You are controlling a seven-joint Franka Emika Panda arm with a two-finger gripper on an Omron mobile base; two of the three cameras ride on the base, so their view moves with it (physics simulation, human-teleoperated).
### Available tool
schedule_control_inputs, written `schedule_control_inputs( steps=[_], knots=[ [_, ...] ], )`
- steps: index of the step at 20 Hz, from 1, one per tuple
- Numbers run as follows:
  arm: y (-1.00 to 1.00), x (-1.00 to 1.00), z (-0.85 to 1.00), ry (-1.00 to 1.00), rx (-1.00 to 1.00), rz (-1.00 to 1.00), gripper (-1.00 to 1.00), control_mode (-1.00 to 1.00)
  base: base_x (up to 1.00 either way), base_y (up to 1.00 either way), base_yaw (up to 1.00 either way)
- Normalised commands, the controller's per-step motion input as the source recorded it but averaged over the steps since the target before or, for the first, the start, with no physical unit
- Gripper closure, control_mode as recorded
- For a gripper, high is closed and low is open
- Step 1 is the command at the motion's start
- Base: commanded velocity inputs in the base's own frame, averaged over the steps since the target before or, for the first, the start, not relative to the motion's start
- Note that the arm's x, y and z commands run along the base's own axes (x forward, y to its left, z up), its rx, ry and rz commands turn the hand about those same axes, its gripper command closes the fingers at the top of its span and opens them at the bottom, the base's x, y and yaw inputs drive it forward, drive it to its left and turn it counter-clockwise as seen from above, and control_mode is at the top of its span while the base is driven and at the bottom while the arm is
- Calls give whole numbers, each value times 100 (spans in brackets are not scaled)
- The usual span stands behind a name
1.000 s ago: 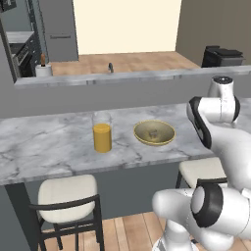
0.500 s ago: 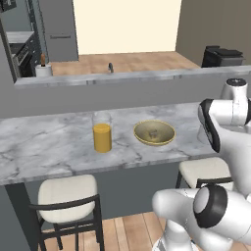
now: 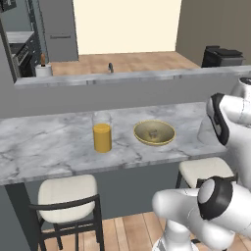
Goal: There are two ice cubes in the ice bowl. Place both ice cubes in the glass cup.
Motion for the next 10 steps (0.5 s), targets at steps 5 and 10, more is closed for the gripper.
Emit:
schedule_control_inputs(
  steps=[5,10],
  knots=[
    [0,8,12,0,12,0,100,-100,0,0,0],
    [0,1,0,0,0,0,100,-100,0,0,0]
  ],
)
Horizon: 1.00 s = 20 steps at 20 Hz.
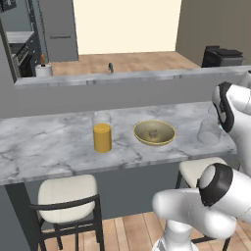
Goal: There are two ice cubes in the ice bowl. Place both ice cubes in the glass cup.
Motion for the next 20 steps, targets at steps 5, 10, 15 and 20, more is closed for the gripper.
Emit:
schedule_control_inputs(
  steps=[5,10,15,20],
  knots=[
    [0,16,0,0,0,0,100,-100,0,0,0],
    [0,26,0,0,0,0,100,-100,0,0,0],
    [0,22,-8,0,-8,1,100,-100,0,0,0],
    [0,11,-5,0,-9,2,100,-100,0,0,0]
  ],
)
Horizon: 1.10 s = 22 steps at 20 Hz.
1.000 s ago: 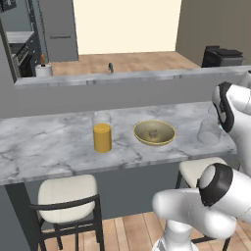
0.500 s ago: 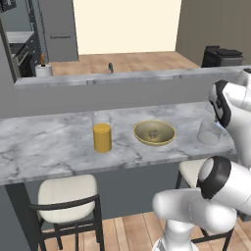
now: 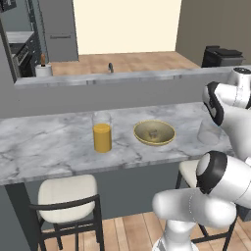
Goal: There are two ice cubes in the ice bowl. Place both ice cubes in the glass cup.
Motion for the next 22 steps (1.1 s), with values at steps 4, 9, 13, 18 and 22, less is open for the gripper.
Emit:
schedule_control_inputs(
  steps=[4,9,13,18,22],
  knots=[
    [-10,19,0,0,-1,0,100,-100,0,0,0],
    [-23,25,-2,0,1,0,100,-100,0,0,0],
    [-30,31,-4,-1,1,0,100,-100,0,0,0],
    [-23,40,0,0,3,0,100,-100,0,0,0],
    [-23,36,-2,0,5,0,100,-100,0,0,0]
  ],
)
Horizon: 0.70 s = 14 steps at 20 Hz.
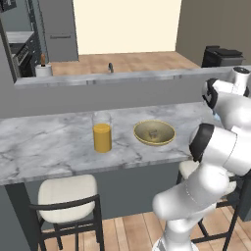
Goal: There are two ice cubes in the ice bowl. Place both ice cubes in the glass cup.
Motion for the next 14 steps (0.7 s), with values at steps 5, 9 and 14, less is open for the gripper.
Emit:
schedule_control_inputs(
  steps=[5,9,14],
  knots=[
    [-17,27,-25,0,1,0,100,-100,0,0,0],
    [-13,29,-32,0,0,0,100,-100,0,0,0],
    [-17,31,-26,0,0,0,100,-100,0,0,0]
  ],
)
